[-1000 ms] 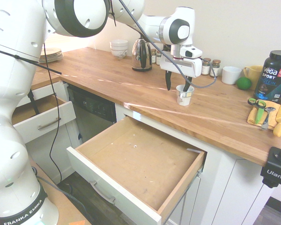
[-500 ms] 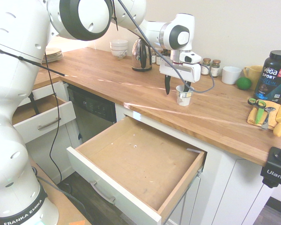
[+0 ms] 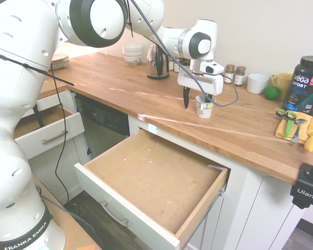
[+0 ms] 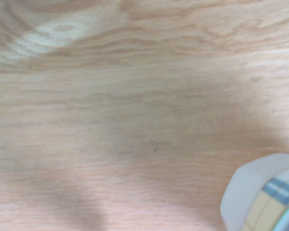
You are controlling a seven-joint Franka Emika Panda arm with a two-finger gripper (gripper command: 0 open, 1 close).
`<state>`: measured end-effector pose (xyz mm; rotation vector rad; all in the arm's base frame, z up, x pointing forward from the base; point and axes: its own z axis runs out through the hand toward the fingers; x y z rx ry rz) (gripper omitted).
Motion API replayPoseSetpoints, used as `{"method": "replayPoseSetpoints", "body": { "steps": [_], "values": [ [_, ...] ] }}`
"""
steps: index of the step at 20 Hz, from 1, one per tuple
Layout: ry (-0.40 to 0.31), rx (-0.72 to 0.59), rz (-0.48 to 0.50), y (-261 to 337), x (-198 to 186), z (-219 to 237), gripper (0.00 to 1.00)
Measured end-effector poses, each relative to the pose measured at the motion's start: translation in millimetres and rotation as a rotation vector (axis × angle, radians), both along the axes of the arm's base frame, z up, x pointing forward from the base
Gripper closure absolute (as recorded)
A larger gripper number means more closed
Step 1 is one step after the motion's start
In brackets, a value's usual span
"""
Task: Put mug in the drawer
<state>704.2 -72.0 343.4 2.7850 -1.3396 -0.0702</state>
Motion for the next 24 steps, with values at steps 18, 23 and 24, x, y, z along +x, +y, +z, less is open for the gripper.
{"method": "replayPoseSetpoints", "body": {
  "steps": [18, 23, 24],
  "values": [
    [0.003, 0.001, -0.007, -5.8, -0.4, -3.0, 1.0],
    [0.002, -0.001, -0.01, -7.9, -0.6, -2.8, 1.0],
    [0.002, -0.001, -0.01, -8.0, -0.6, -2.8, 1.0]
  ]
}}
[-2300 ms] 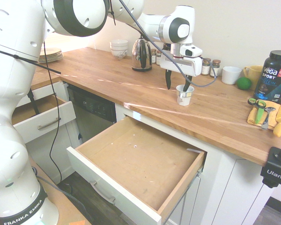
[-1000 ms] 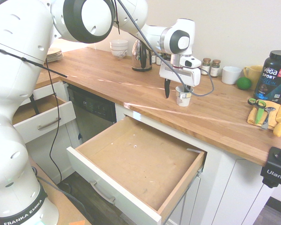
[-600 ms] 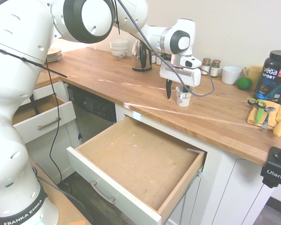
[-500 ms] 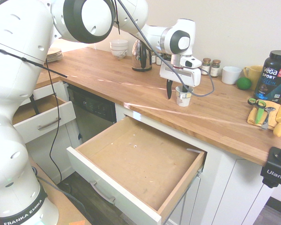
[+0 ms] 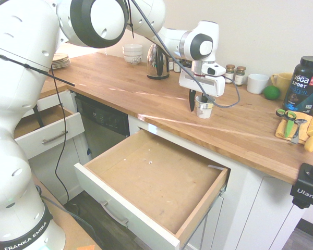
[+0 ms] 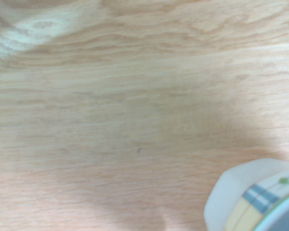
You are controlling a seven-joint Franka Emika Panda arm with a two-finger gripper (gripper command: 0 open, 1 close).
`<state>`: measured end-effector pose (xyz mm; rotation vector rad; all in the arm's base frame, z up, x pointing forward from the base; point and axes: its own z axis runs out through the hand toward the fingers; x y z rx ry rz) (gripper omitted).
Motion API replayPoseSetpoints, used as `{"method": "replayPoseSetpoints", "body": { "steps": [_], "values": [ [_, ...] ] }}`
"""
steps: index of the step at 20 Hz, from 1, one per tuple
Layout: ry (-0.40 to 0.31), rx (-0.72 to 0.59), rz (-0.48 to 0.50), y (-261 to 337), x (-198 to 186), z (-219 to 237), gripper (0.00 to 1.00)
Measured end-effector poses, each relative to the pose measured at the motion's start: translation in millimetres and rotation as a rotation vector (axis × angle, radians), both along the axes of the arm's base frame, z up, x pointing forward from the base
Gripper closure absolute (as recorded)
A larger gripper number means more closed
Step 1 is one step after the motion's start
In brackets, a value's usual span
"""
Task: Put mug in the drawer
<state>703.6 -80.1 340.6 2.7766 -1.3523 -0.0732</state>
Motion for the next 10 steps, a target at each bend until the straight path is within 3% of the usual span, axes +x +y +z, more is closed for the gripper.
{"method": "replayPoseSetpoints", "body": {
  "steps": [10],
  "values": [
    [-0.011, -0.002, 0.0, -0.6, 0.8, 3.1, 1.0]
  ]
}}
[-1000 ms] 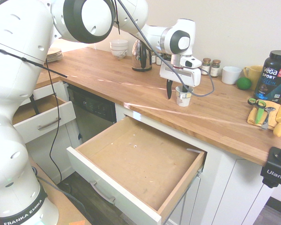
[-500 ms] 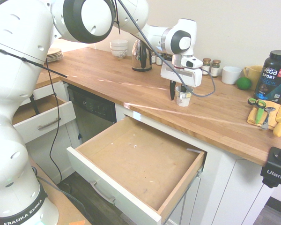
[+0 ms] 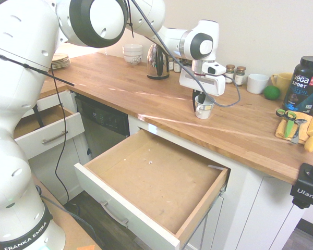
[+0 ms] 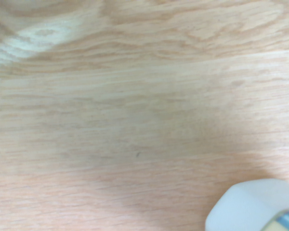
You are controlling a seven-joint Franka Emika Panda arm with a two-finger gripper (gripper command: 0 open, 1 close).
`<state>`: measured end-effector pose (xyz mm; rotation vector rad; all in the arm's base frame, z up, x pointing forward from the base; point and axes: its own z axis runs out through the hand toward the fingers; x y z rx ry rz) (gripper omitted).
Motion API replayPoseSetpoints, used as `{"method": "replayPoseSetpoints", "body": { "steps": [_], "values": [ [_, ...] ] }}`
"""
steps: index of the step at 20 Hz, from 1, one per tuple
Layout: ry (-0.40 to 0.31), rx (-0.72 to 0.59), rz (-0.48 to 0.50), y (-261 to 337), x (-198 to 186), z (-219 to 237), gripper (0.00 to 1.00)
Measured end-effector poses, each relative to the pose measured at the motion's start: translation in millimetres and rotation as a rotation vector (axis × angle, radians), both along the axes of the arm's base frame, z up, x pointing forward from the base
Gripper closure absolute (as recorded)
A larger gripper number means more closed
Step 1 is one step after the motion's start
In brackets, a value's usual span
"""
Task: Put mug in the drawer
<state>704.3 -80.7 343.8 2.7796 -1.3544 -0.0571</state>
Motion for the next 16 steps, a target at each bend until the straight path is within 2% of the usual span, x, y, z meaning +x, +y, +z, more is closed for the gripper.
{"method": "replayPoseSetpoints", "body": {
  "steps": [16],
  "values": [
    [-0.014, 0.001, -0.001, -1.9, -1.0, 12.2, 1.0]
  ]
}}
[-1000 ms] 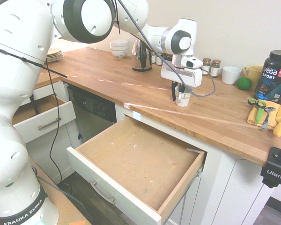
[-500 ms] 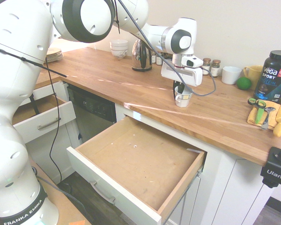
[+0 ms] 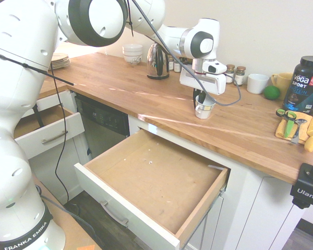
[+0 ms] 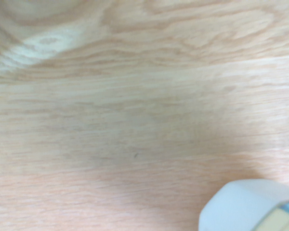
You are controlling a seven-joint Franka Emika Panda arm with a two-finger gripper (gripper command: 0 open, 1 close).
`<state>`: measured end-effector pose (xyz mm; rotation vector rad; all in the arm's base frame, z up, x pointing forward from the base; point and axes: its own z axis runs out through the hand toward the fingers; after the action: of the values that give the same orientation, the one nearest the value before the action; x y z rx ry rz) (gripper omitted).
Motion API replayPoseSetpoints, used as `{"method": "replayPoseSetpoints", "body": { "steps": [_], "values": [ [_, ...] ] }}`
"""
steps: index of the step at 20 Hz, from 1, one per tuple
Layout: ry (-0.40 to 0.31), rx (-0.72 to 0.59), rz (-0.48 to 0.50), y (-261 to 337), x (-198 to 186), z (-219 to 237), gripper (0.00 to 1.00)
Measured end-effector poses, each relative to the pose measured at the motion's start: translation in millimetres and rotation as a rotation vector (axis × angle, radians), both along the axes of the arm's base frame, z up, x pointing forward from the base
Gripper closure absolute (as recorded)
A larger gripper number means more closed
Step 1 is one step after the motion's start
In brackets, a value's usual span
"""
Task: Put mug in the drawer
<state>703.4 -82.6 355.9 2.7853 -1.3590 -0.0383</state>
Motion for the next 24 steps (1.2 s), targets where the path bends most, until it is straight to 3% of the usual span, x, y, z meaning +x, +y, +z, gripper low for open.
{"method": "replayPoseSetpoints", "body": {
  "steps": [18, 24],
  "values": [
    [-0.037, 0.004, 0.003, -0.9, -5.9, 42.2, 1.0],
    [-0.04, 0.011, 0.018, 7.2, -27.5, 65.7, 1.0]
  ]
}}
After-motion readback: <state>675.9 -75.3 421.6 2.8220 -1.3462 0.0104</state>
